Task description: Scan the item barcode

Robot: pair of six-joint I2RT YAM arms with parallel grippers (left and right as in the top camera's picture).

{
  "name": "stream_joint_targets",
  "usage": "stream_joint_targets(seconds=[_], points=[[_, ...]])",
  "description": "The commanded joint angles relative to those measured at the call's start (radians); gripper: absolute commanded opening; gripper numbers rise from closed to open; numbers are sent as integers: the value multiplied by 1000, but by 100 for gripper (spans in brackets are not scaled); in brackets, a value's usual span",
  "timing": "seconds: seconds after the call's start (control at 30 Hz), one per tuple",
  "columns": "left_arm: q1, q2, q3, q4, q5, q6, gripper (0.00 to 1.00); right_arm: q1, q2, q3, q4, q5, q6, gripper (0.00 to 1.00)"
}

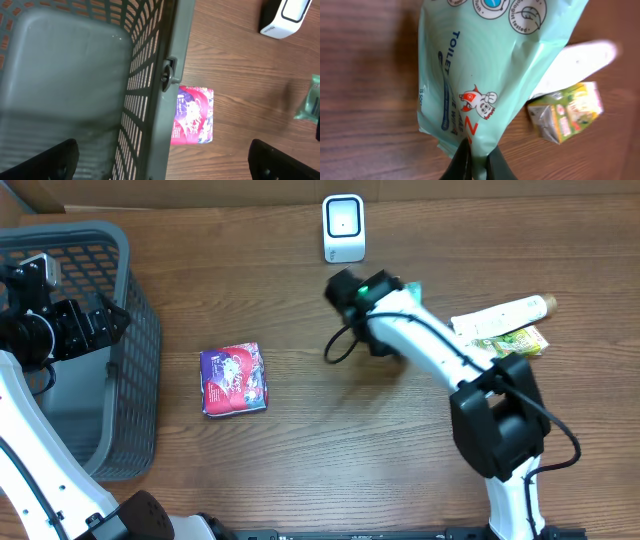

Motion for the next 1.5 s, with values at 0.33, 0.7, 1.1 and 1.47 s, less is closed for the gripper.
stream_joint_targets(seconds=[0.33, 0.7, 1.1, 1.47], points=[[-2, 6, 2, 1, -2, 3, 100, 38, 68, 11, -33, 230, 121, 4], [-2, 6, 2, 1, -2, 3, 100, 47, 166, 11, -18, 221, 89, 4], [-2, 6, 2, 1, -2, 3, 100, 180, 166, 12, 39, 95, 7, 40], [-2, 6, 2, 1, -2, 3, 100, 288, 161, 44, 48, 35, -32, 48]])
